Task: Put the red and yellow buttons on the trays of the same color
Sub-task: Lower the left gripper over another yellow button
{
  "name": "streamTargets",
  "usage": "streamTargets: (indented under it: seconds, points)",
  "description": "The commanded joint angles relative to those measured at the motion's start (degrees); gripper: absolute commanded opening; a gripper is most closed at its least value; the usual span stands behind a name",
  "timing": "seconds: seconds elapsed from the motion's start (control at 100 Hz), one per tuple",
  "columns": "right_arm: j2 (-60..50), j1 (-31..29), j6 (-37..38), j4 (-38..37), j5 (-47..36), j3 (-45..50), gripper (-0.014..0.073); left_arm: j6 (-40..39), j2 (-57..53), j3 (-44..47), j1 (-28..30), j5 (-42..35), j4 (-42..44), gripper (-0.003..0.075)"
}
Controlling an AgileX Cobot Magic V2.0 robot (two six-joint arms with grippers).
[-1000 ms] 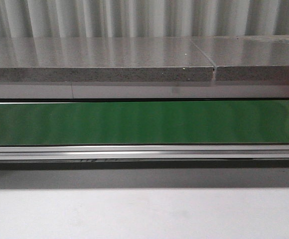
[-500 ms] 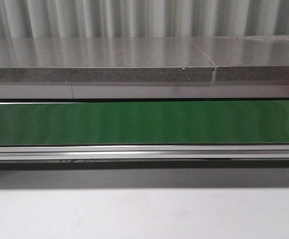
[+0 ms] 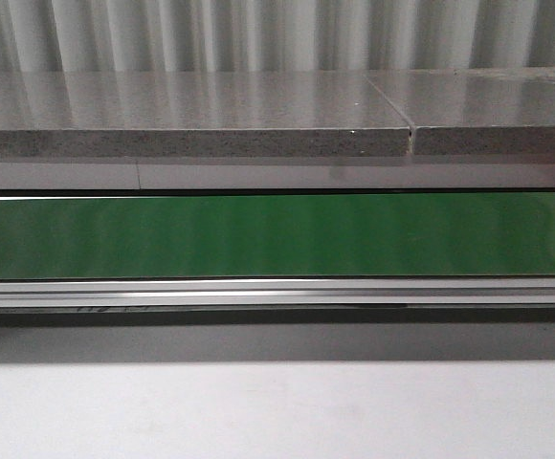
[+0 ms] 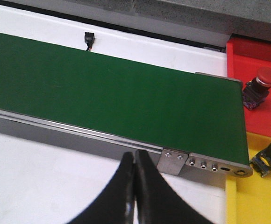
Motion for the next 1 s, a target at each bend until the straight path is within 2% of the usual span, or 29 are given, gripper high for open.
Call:
streamTargets:
  seconds: [0.0,0.19,0.39,0.51,0.65,0.75,0.8,0.99]
  points:
    - [0.27,0.19,-0.7,-0.28,-3.39,-1.46,-0.0066,-1.18,3.15,-2.85,0.08,-4.87,-0.76,-0.002]
    - [0.27,0.19,-0.7,-0.28,-3.39,-1.46,-0.0066,-3.86,11.43,-8.38,1.78,-5.38,-0.08,-0.0019]
    - [0.27,0.19,-0.7,-0.28,-3.39,-1.46,-0.0066,-6.17,21.32,-16.13,7.59,-3.94,1.98,0.001]
    - [0.27,0.19,-0.7,-0.28,-3.39,-1.46,-0.0066,-6.17,27.46,-20.51,11.54,-1.49,1.98,0.0134]
    - [0.27,0.19,-0.7,-0.28,-3.39,-1.46,-0.0066,-6.17,33.0,-23.88,15.89,0.72,1.98,0.0368]
    - [0.27,0.19,-0.7,-0.28,-3.39,-1.46,-0.0066,-6.17,36.16,-25.71,18.78,2.6,1.98,0.0498]
    - [0.27,0.19,-0.7,-0.28,-3.39,-1.46,-0.0066,-6.17,37.66,-26.58,20.25,4.04,1.98,0.0524]
    - [0.27,0.19,-0.7,-0.28,-3.39,-1.46,-0.0066,-6.17,43.78,-29.33,26.33,11.54,1.98,0.0524]
